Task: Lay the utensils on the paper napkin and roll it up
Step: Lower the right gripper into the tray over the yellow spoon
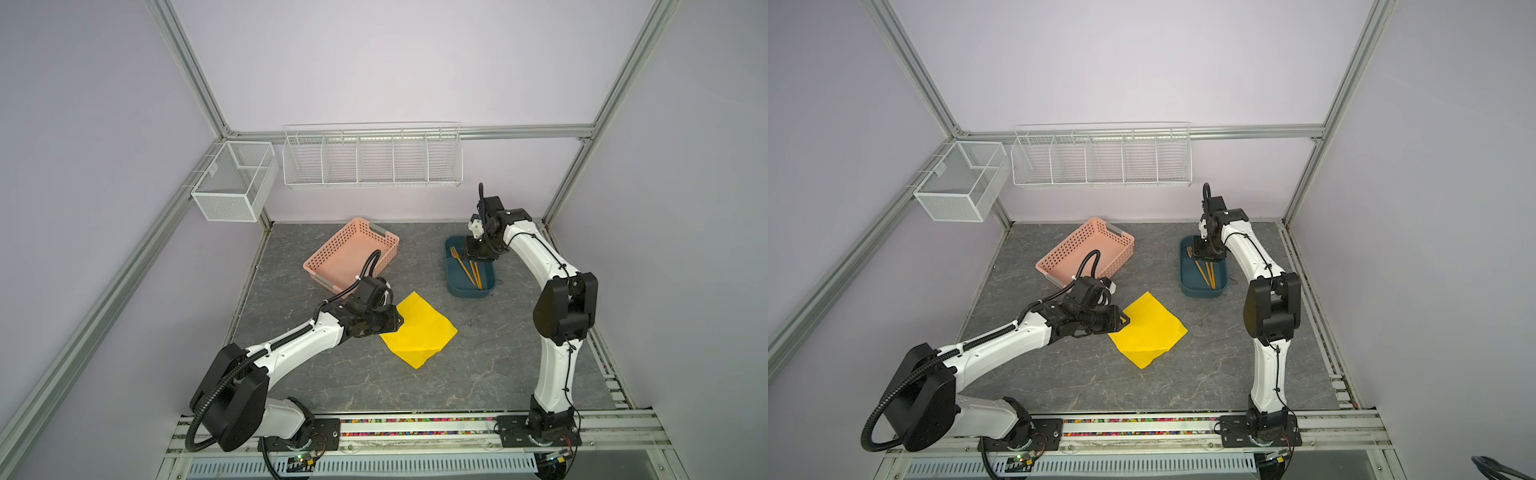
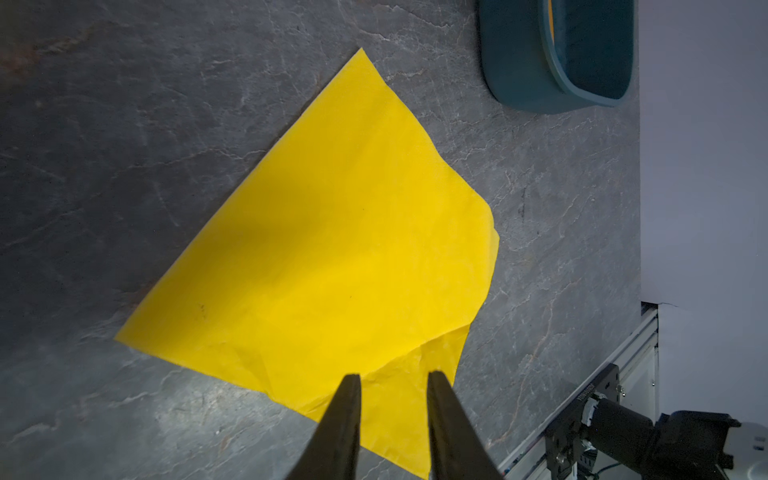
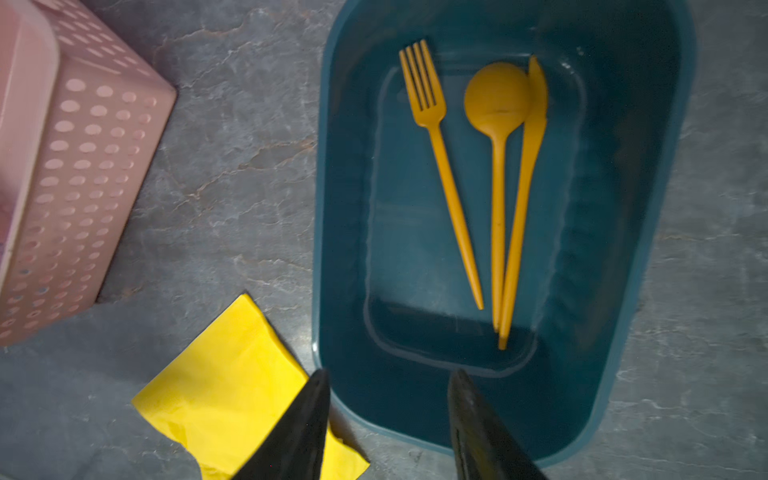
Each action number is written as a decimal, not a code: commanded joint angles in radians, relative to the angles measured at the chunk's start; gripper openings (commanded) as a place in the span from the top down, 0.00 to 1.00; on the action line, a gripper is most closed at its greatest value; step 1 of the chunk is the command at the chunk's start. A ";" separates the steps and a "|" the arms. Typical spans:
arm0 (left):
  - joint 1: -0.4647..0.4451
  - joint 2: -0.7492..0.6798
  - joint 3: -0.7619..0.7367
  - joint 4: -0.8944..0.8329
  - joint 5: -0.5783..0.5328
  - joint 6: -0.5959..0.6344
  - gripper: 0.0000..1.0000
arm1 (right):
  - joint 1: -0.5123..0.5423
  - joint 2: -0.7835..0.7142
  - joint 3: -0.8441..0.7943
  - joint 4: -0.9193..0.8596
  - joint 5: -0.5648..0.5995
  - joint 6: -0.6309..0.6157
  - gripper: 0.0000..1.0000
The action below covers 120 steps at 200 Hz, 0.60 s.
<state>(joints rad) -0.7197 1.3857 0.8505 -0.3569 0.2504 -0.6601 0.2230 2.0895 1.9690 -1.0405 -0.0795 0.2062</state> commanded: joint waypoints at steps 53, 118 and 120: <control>0.006 -0.025 0.021 -0.026 -0.013 0.005 0.71 | -0.042 0.182 0.165 -0.098 0.095 -0.108 0.62; 0.006 -0.045 0.010 -0.025 -0.004 -0.010 0.70 | -0.044 0.301 0.264 -0.113 0.133 -0.127 0.67; 0.005 -0.044 0.010 -0.025 -0.004 -0.010 0.70 | -0.044 0.304 0.267 -0.114 0.136 -0.126 0.67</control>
<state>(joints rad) -0.7189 1.3666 0.8505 -0.3752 0.2508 -0.6613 0.1787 2.3489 2.1971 -1.1191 0.0299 0.1078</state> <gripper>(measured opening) 0.297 0.338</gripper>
